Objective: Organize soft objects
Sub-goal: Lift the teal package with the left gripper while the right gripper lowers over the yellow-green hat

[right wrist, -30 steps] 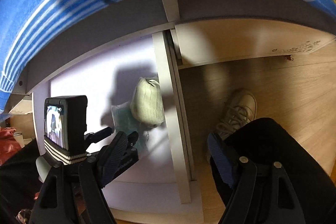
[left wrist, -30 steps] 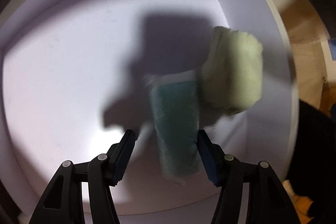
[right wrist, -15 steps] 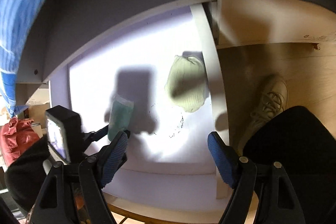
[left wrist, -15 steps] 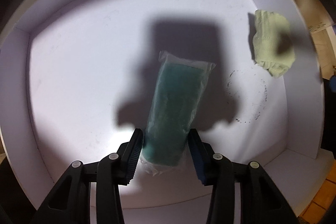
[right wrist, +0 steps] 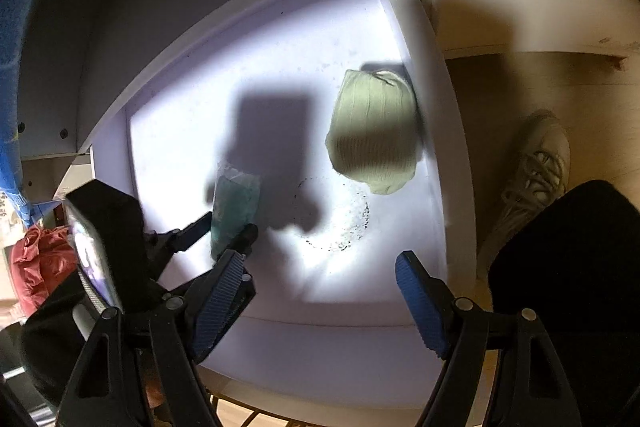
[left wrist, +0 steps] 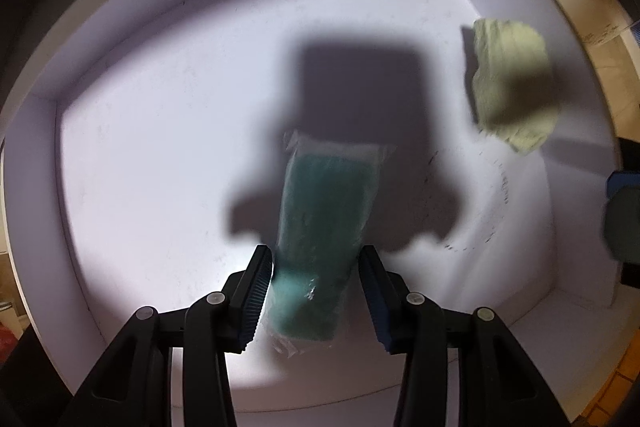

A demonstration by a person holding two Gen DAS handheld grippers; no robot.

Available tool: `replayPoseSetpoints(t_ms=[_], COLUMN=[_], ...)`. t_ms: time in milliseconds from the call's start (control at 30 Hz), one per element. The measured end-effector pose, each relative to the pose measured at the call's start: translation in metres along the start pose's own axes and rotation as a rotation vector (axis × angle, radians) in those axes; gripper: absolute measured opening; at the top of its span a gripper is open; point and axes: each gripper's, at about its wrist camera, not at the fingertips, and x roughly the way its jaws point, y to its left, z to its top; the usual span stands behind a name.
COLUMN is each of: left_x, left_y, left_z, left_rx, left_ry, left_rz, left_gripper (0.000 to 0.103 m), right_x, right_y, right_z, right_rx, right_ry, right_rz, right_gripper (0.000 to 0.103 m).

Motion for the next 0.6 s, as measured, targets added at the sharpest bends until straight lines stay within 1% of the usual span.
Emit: replayPoseSetpoints(t_ms=[100, 200, 300, 367, 400, 433, 467, 600], left_x=[0.001, 0.001, 0.001, 0.001, 0.002, 0.000, -0.001, -0.012], left_y=[0.002, 0.008, 0.009, 0.018, 0.016, 0.017, 0.018, 0.011], left_z=[-0.005, -0.009, -0.020, -0.021, -0.014, -0.016, -0.011, -0.008], left_rx=[-0.012, -0.026, -0.022, -0.025, -0.025, -0.024, -0.022, -0.018], left_ry=[-0.001, 0.003, 0.000, 0.000, -0.003, -0.010, -0.014, -0.035], left_rz=[-0.017, -0.034, -0.043, -0.047, -0.047, -0.041, -0.036, -0.001], left_gripper=[0.038, 0.035, 0.032, 0.031, 0.031, 0.031, 0.031, 0.031], right_x=[0.000, 0.000, 0.005, 0.012, 0.015, 0.018, 0.021, 0.026], right_y=[0.001, 0.000, -0.003, -0.006, -0.008, -0.011, -0.012, -0.010], right_z=[0.003, 0.004, 0.005, 0.007, 0.007, 0.008, 0.008, 0.007], right_rx=[-0.002, -0.004, -0.003, 0.009, 0.015, 0.020, 0.024, 0.017], right_ry=[0.001, 0.001, 0.000, 0.004, 0.009, 0.017, 0.026, 0.050], right_rz=[0.002, -0.007, -0.024, -0.031, -0.038, -0.043, -0.044, -0.032], right_gripper=[0.080, 0.079, 0.079, 0.079, 0.079, 0.079, 0.079, 0.080])
